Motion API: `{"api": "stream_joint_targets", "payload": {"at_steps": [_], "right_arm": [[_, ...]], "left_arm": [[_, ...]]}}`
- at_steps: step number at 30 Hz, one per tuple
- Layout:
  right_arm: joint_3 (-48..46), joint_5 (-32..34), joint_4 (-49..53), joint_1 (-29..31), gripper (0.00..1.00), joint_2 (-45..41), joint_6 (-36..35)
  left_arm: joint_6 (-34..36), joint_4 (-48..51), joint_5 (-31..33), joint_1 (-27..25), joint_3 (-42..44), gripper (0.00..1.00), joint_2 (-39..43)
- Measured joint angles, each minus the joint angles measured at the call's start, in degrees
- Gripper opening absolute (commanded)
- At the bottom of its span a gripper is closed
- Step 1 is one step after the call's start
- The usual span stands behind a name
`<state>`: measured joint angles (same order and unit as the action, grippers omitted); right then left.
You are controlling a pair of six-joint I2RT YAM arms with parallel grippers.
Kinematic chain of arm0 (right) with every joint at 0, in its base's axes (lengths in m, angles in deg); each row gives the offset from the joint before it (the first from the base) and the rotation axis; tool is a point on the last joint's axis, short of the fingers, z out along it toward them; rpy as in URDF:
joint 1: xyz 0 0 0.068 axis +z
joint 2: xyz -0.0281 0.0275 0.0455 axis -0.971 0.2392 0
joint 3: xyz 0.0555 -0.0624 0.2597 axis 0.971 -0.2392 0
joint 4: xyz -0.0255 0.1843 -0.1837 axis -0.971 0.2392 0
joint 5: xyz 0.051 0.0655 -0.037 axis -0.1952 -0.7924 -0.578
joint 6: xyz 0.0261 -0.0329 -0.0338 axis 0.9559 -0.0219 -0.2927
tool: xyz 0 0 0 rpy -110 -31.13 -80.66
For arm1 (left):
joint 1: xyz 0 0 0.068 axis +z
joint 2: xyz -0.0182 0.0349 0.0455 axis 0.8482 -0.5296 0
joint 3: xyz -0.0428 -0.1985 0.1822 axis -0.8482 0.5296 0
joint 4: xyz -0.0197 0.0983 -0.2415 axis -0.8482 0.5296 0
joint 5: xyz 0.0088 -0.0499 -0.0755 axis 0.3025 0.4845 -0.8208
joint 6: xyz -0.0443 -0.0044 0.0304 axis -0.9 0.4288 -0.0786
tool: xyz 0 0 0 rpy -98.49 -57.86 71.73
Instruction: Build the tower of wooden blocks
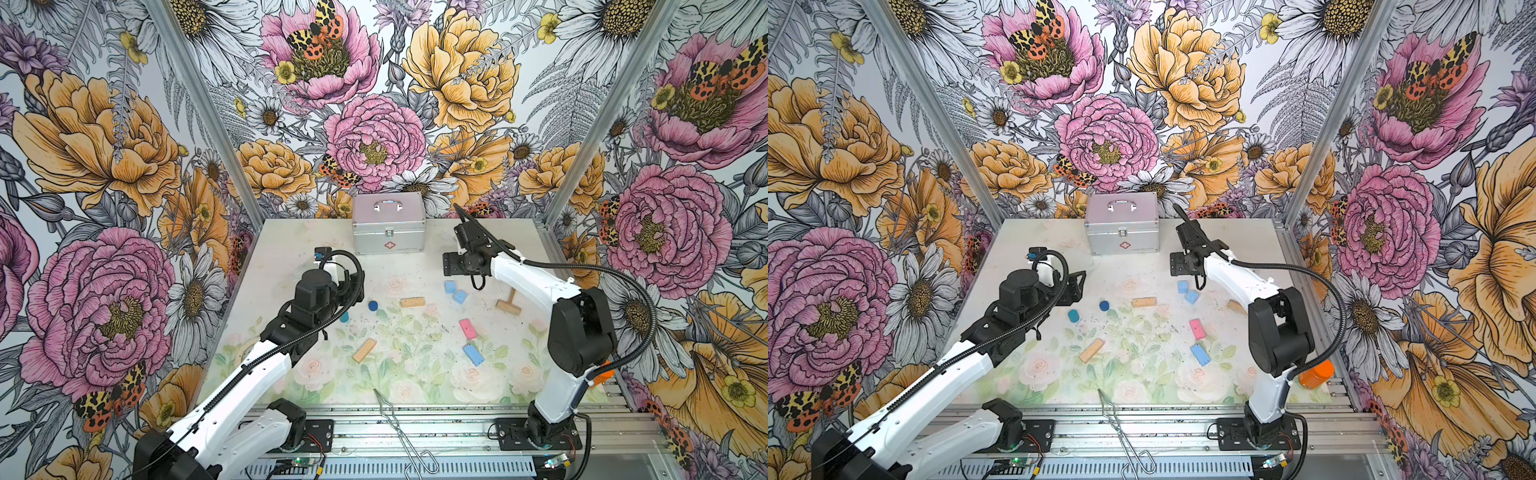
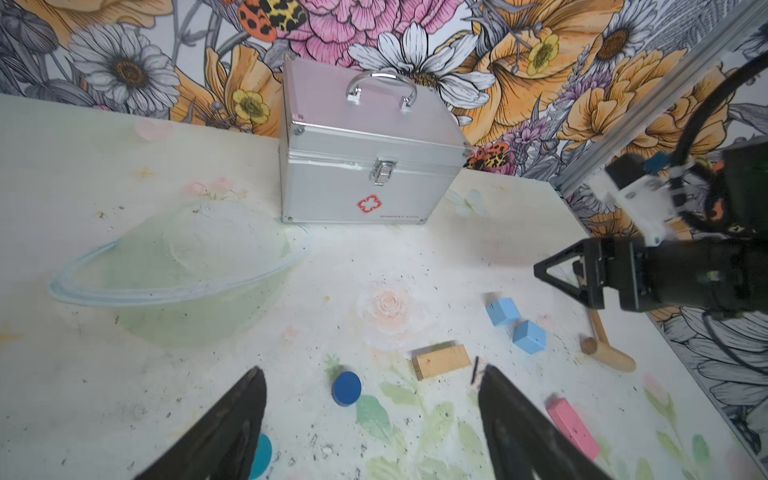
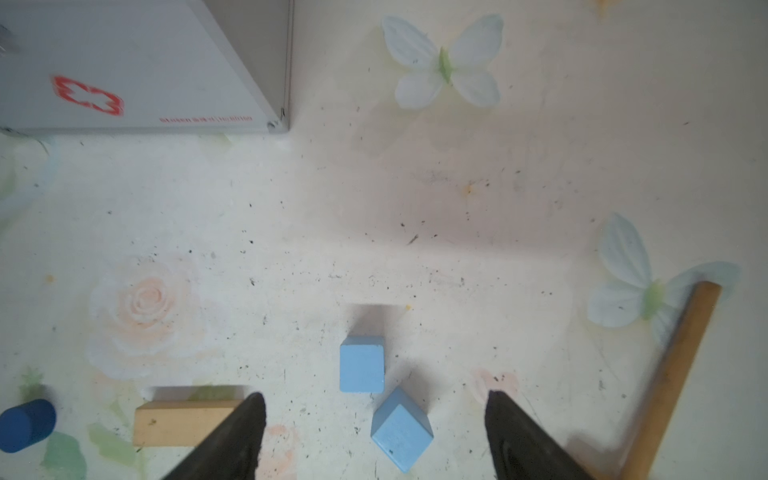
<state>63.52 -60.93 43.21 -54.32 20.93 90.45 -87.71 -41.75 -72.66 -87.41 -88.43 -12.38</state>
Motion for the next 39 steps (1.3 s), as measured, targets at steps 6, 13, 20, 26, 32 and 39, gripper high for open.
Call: {"api": "stream_joint_targets", "payload": {"at_steps": [6, 13, 20, 26, 32, 39], "right_arm": [[-1.75, 2.25, -6.36, 1.25, 0.85, -8.37, 2.23], [-11.37, 1.09, -15.89, 1.99, 0.85, -12.79, 6.54], [-16.74, -0.94, -20.06, 1.99, 0.85, -12.79, 8.59], [-19.91, -1.73, -22.97, 1.97, 0.86, -12.87, 9.27], [-20.92, -1.9, -23.8, 1.86, 0.86, -12.87, 9.66], [-21.05, -2.29, -24.63, 1.79, 0.86, -12.87, 9.9]], "left_arm": [[-10.56, 12.83, 2.71, -4.68, -2.49, 0.74, -3.19], [-22.77, 22.43, 4.33, -11.3, -2.93, 0.73, -9.75], [-32.85, 27.34, 4.44, -14.01, -4.76, 0.73, -16.85], [-41.07, 30.12, 4.74, -14.01, -3.91, 0.77, -16.2], [-45.35, 31.26, 4.7, -14.01, -3.23, 0.78, -16.11], [-49.07, 31.28, 4.15, -14.01, -2.21, 0.8, -19.02]]}}
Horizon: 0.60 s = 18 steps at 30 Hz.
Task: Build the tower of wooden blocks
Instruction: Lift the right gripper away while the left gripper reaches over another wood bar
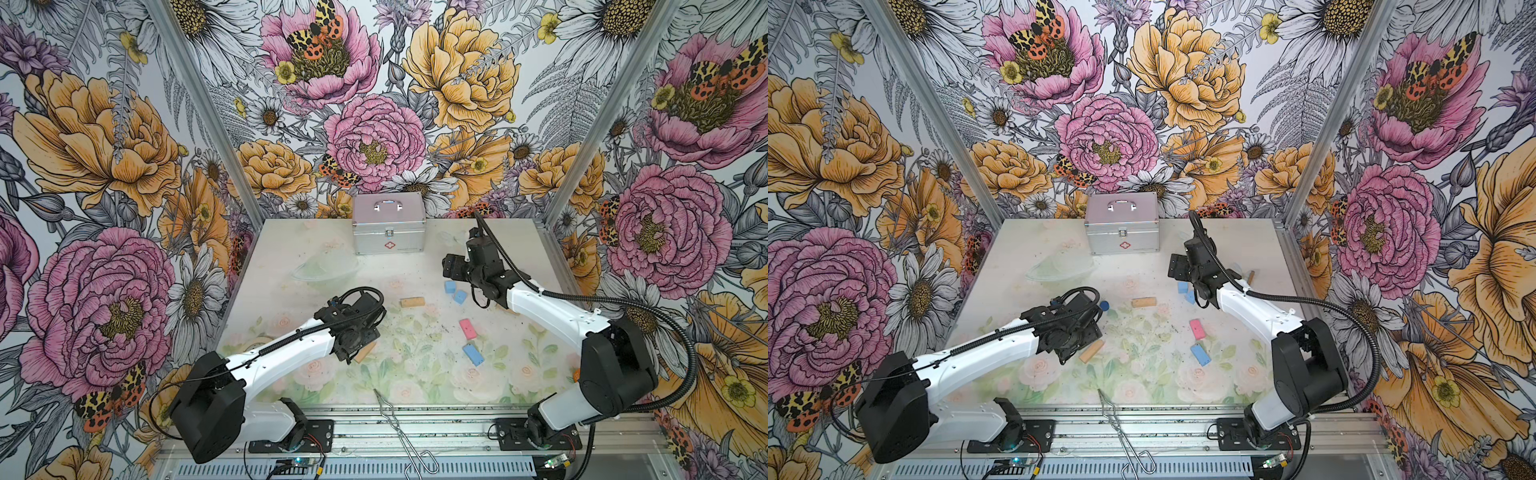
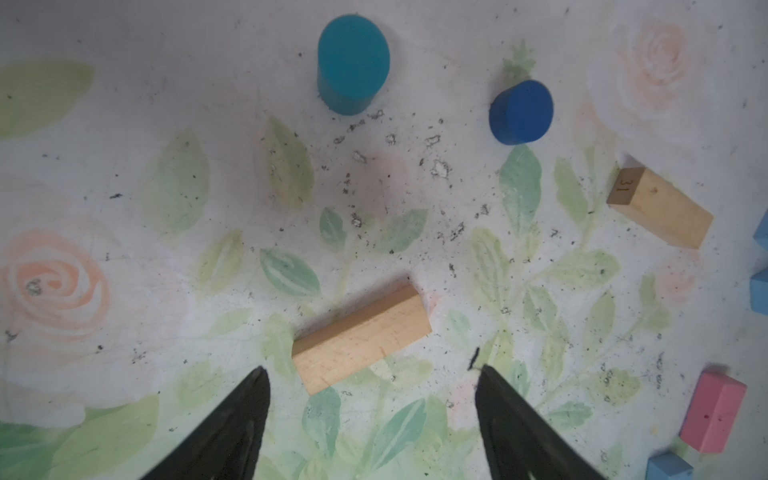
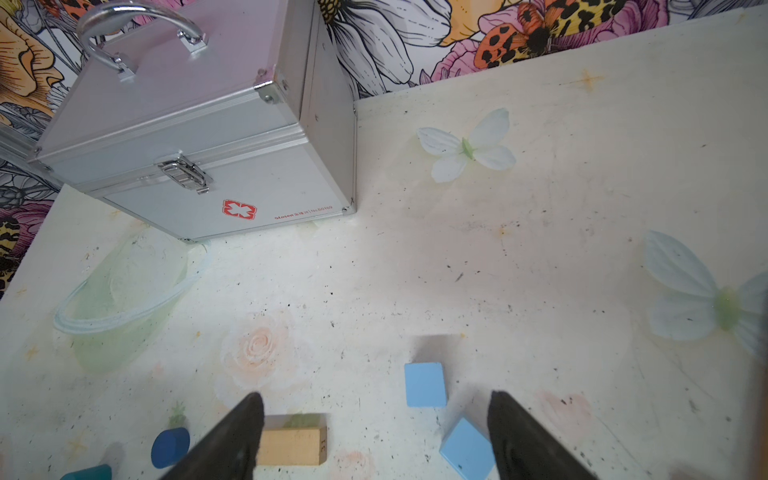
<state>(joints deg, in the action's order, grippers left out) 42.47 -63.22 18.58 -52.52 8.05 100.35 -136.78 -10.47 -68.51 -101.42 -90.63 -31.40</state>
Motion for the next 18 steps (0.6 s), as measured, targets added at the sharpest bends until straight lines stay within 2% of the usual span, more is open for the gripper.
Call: {"api": "stream_joint_targets", "payload": {"at_steps": [3, 18], "right_arm": [[-0.07, -0.11, -0.46, -0.09, 0.86, 0.02, 0.02], [-1.03, -1.05, -1.77, -1.14, 0.87, 0.2, 0.04]], "left_arm": [[-1.29, -0.09, -0.22, -0.35, 0.31, 0.92, -1.25], [-1.88, -4.11, -4.35, -0.37, 0.31, 0.97, -8.66]]}}
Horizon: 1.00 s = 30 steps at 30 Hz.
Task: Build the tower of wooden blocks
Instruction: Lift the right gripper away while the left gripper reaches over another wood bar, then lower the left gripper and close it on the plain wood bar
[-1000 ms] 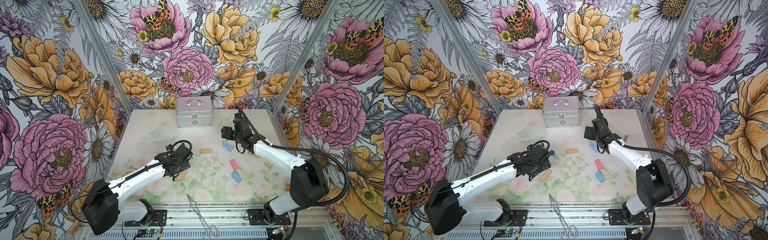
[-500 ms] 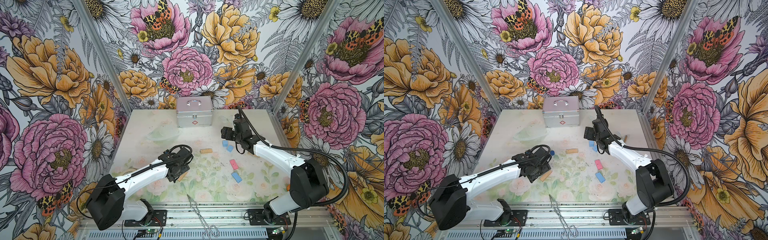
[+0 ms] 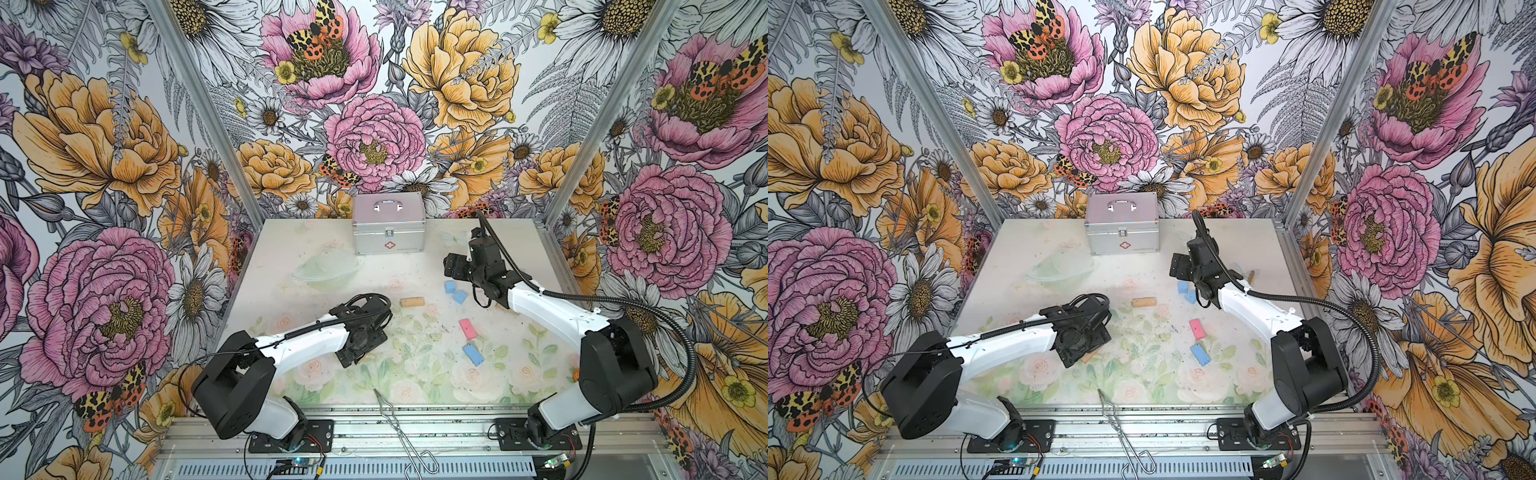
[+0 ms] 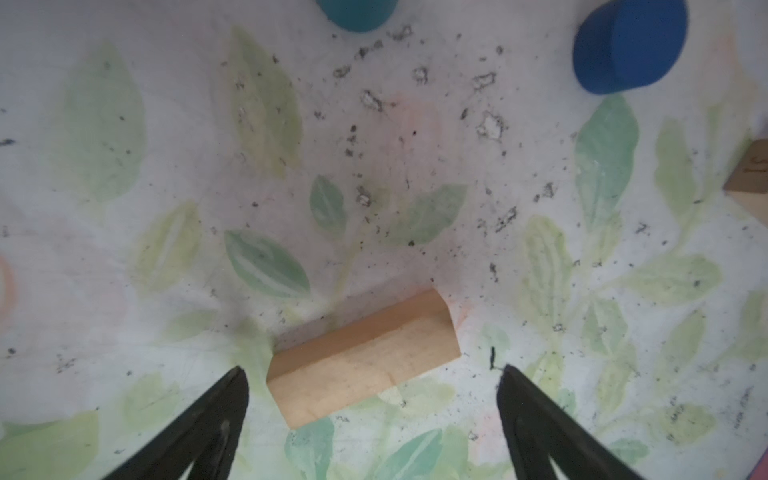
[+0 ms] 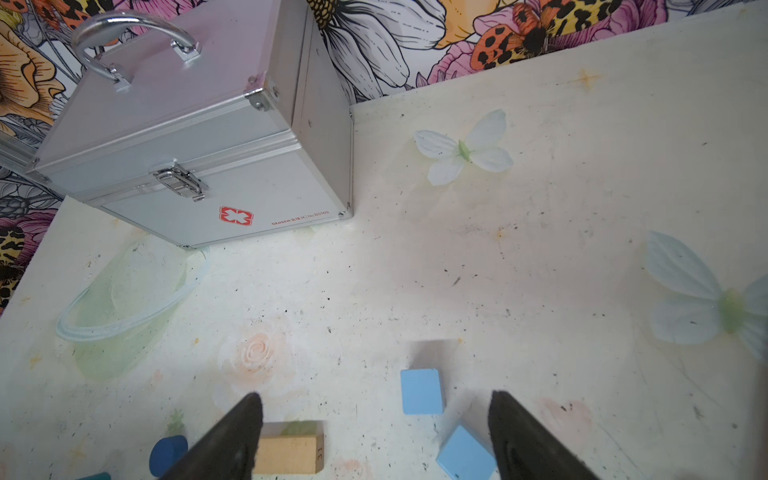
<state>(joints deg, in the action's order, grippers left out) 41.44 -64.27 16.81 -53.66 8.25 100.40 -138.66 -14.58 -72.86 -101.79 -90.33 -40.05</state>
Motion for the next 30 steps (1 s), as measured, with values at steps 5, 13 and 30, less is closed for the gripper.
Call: {"api": "stream_joint_targets", "payload": {"at_steps": [5, 13, 30], "right_arm": [[-0.15, -0.07, -0.17, -0.13, 0.87, 0.39, 0.0], [-0.39, -0.48, -0.17, -0.46, 0.87, 1.11, 0.15], [-0.46, -0.5, -0.17, -1.22, 0.87, 1.16, 0.15]], "left_arm": [[-0.31, -0.26, -1.25, 0.02, 0.0, 0.99, -1.33], [-0.57, -0.87, -2.91, 0.31, 0.0, 0.99, -2.36], [0.55, -0.59, -4.9, 2.62, -1.53, 0.97, -5.09]]}}
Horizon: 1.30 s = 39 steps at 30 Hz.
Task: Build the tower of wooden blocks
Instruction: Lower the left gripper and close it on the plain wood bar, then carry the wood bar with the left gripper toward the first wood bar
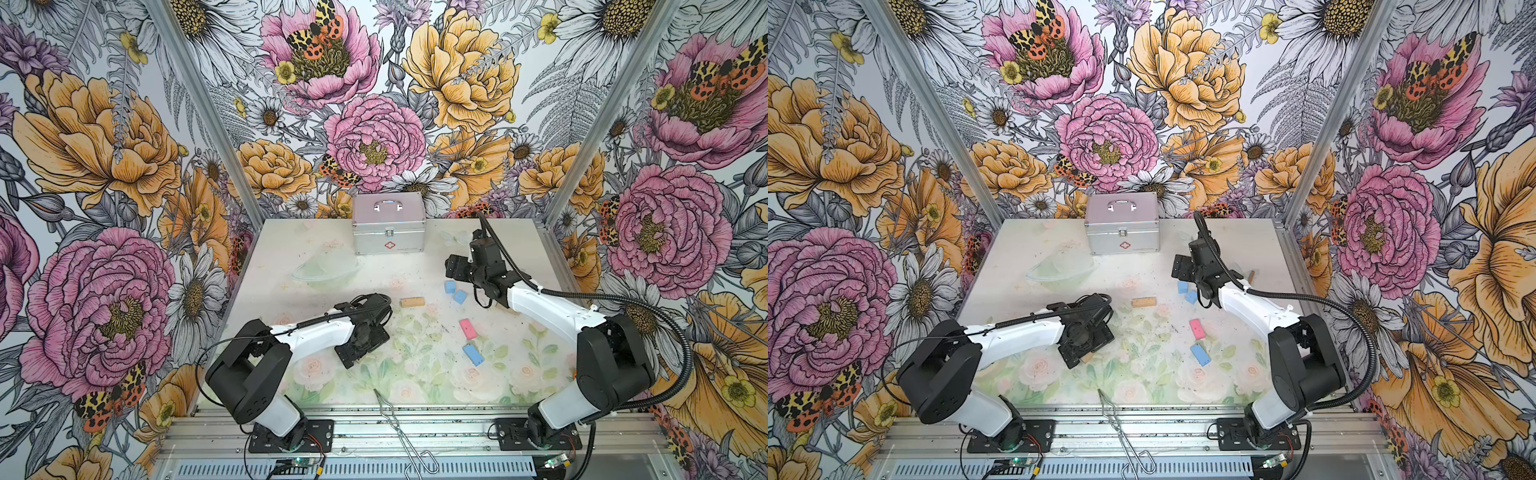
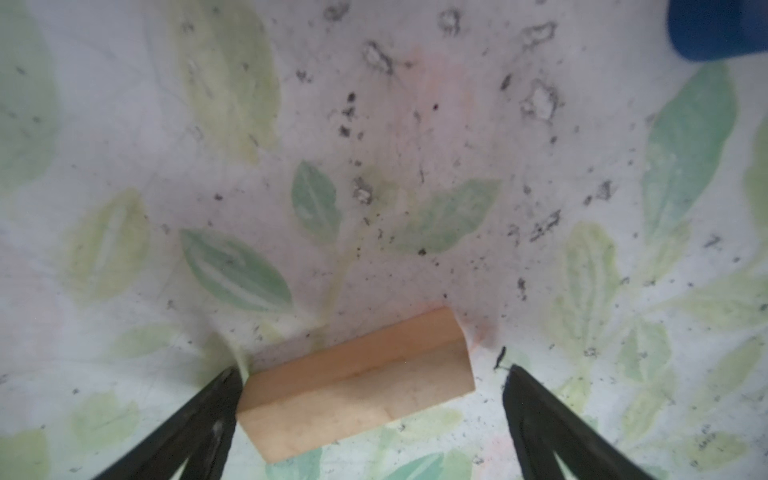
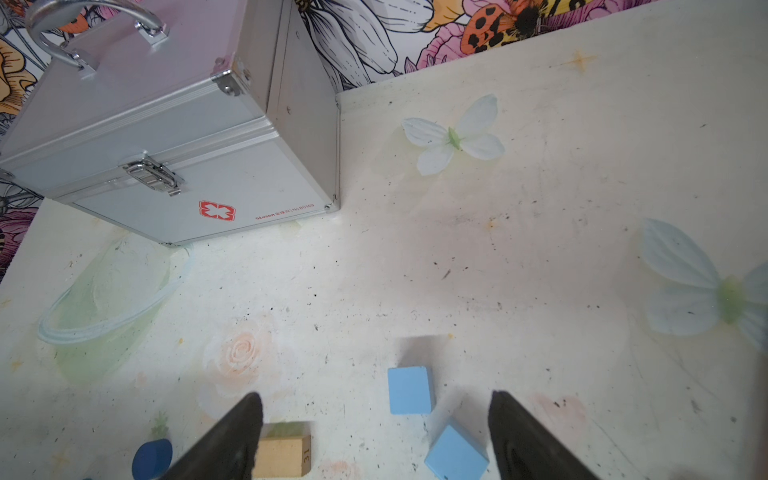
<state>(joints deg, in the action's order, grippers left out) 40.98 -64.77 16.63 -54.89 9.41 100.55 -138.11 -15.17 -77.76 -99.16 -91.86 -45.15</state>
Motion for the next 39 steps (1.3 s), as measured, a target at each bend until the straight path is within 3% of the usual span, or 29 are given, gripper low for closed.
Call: {"api": "stream_joint_targets", "payload": {"at_steps": [25, 39], "right_arm": [[-0.74, -0.63, -0.37, -0.74, 0.87, 0.74, 0.04], [-1.44, -0.85, -0.44, -0.96, 0.87, 0.72, 0.04]], "left_arm": [[6.73, 6.27, -1.88, 0.94, -4.98, 0.82, -5.64], [17.0, 6.36, -0.98, -1.79, -15.06, 0.81, -13.7]]}}
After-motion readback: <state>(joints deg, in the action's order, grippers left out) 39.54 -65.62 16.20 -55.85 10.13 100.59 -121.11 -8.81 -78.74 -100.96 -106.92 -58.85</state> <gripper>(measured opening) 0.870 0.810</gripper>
